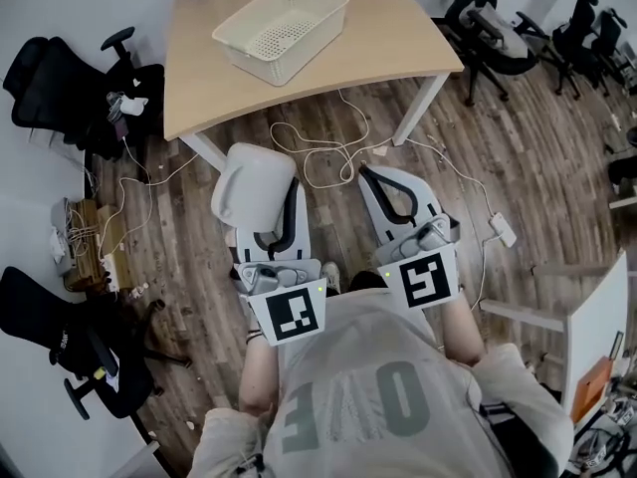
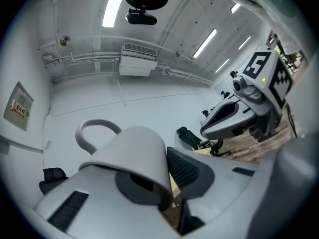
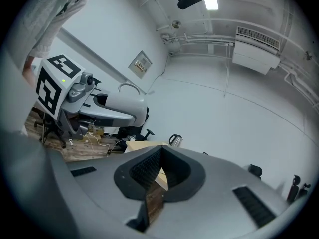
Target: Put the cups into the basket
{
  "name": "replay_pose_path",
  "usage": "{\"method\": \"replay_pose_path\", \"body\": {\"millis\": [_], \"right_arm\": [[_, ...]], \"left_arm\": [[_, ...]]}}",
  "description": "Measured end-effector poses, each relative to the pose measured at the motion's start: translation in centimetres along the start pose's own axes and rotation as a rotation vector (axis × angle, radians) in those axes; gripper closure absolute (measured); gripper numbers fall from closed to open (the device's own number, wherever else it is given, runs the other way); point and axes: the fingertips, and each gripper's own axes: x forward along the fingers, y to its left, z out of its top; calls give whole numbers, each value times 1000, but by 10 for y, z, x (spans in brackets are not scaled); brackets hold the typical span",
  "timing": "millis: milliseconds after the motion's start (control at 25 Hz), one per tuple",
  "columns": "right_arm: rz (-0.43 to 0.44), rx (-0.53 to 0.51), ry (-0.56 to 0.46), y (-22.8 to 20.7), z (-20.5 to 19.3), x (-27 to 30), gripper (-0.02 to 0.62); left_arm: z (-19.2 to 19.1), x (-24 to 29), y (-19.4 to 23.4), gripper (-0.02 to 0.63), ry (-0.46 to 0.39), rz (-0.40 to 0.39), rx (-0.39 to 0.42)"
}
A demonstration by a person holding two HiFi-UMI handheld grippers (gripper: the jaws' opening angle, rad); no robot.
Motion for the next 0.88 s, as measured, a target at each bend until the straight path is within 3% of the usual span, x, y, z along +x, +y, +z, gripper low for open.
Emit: {"method": "replay_pose_path", "body": {"millis": [200, 440, 720, 880], "right_arm": [[-2, -27, 26, -19, -8, 37, 598], [-7, 11, 19, -57, -31, 83, 598], [42, 3, -52, -109, -36, 174, 598], [96, 0, -95, -148, -33, 222, 598]], "left_arm": [[-18, 41, 28, 546, 5, 4, -22], [-38, 90, 42, 546, 40, 17, -29], [-54, 172, 78, 546, 59, 80, -2], [-65, 224, 103, 546, 117, 112, -2]]}}
